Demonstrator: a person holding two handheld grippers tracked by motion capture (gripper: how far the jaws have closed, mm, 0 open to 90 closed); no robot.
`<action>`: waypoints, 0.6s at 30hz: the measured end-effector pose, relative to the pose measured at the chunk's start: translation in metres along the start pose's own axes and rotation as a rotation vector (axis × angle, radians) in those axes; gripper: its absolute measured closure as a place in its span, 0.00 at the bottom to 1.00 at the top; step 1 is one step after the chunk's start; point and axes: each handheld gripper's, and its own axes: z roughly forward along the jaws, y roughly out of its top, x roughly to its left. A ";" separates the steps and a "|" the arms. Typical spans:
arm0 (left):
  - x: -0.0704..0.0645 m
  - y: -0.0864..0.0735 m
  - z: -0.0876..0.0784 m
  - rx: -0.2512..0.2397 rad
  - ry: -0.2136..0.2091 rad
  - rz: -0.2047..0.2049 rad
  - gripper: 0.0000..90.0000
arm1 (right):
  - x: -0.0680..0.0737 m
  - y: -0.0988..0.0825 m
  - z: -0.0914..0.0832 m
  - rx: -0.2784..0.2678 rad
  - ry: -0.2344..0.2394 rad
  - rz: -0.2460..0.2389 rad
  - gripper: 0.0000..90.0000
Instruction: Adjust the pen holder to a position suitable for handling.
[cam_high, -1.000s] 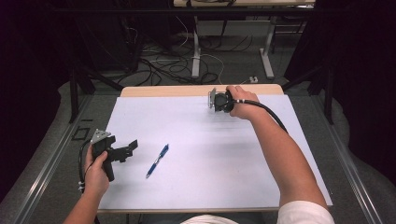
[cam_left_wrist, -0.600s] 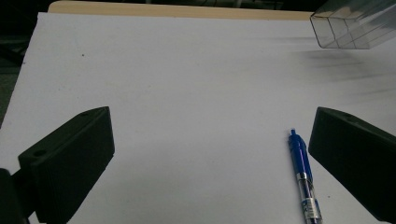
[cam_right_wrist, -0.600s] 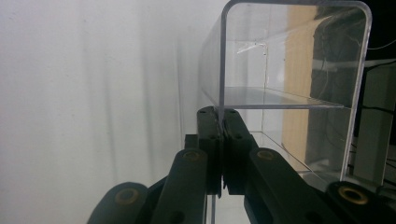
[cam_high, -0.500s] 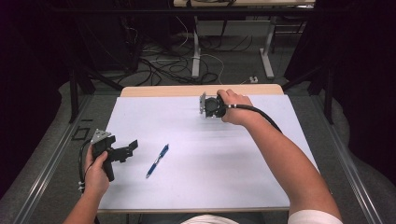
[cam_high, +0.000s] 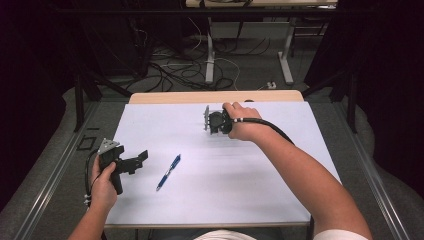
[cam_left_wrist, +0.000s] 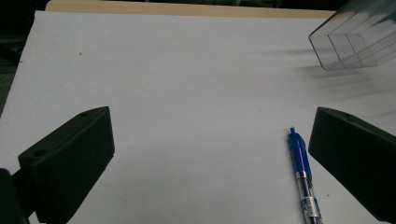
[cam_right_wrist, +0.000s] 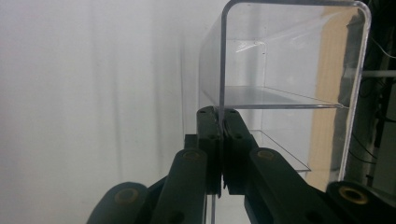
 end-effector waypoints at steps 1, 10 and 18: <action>0.000 0.000 0.000 0.001 0.000 0.000 0.00 | 0.000 0.002 0.000 0.005 0.009 -0.013 0.98; 0.000 0.000 -0.001 -0.004 -0.001 -0.002 0.00 | 0.010 0.014 0.001 0.001 0.032 -0.027 0.97; 0.000 0.000 0.000 -0.001 -0.001 -0.001 0.00 | 0.014 0.016 0.003 0.006 0.061 -0.019 0.97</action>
